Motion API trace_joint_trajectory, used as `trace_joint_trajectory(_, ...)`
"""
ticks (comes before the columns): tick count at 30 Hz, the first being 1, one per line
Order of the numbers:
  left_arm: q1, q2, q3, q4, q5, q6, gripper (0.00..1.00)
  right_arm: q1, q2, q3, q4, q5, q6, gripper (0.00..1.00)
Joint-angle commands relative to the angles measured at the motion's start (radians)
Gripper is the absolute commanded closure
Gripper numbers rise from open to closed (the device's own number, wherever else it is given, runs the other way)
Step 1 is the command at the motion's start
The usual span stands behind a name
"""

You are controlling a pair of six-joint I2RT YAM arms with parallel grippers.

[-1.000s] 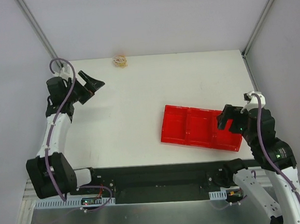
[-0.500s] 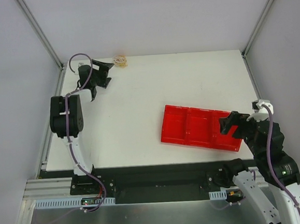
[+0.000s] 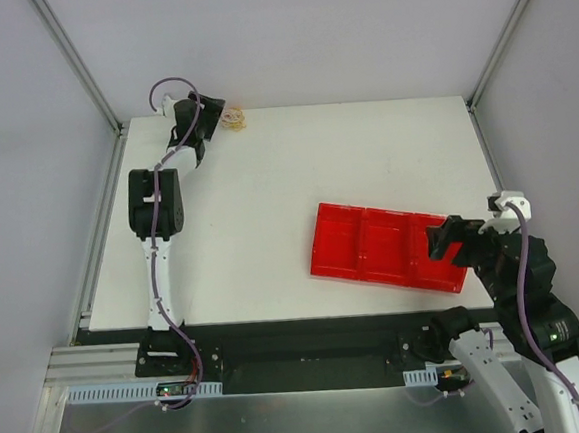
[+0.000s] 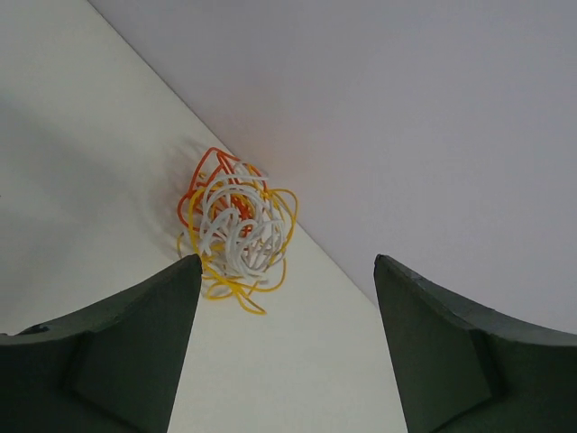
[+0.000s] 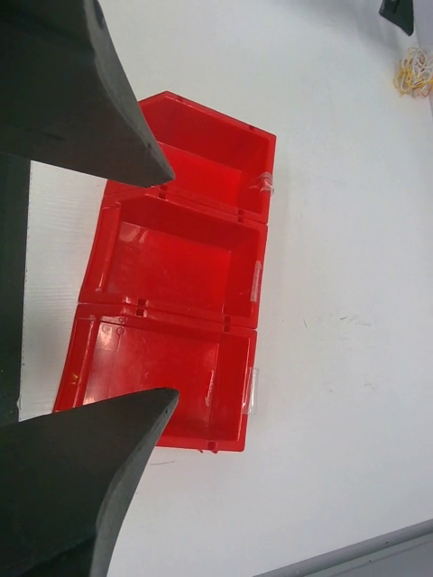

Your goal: Untangle the cables

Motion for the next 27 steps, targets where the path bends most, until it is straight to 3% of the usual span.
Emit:
trace_joint_trajectory(1,-0.016,0.078,0.133,-0.095,-0.067,0.134,0.29,-0.006,-0.049,0.034,0.002,0.015,-0.018,0.04)
trace_joint_trajectory(4,-0.027,0.138,0.284,-0.237,-0.084,0.209,0.32,-0.004,-0.06,0.017,0.021,-0.038,-0.008,0.04)
trace_joint_trajectory(6,-0.036,0.148,0.316,-0.247,-0.092,0.235,0.31,-0.004,-0.055,0.006,0.027,-0.067,0.011,0.04)
trace_joint_trajectory(7,-0.039,0.155,0.33,-0.248,-0.081,0.246,0.36,-0.004,-0.051,-0.003,0.034,-0.077,0.02,0.04)
trace_joint_trajectory(10,-0.042,0.155,0.329,-0.259,-0.046,0.251,0.61,-0.004,-0.026,-0.032,0.05,-0.104,0.035,0.04)
trace_joint_trajectory(13,-0.041,0.103,0.274,-0.291,-0.001,0.315,0.93,-0.003,0.066,-0.025,0.045,-0.146,0.06,0.04)
trace_joint_trajectory(14,-0.041,0.061,0.231,-0.294,0.011,0.345,1.0,-0.002,0.112,-0.011,0.016,-0.158,0.063,0.04)
trace_joint_trajectory(16,-0.041,-0.059,0.115,-0.294,0.039,0.389,1.0,0.013,0.193,0.008,-0.025,-0.167,0.066,0.04)
trace_joint_trajectory(23,-0.061,-0.618,-0.462,-0.294,0.106,0.456,1.0,0.21,0.273,-0.034,0.151,-0.089,0.188,0.04)
trace_joint_trajectory(27,-0.061,-0.9,-0.734,-0.349,0.189,0.4,1.0,0.35,0.417,-0.04,0.284,-0.276,0.349,0.04)
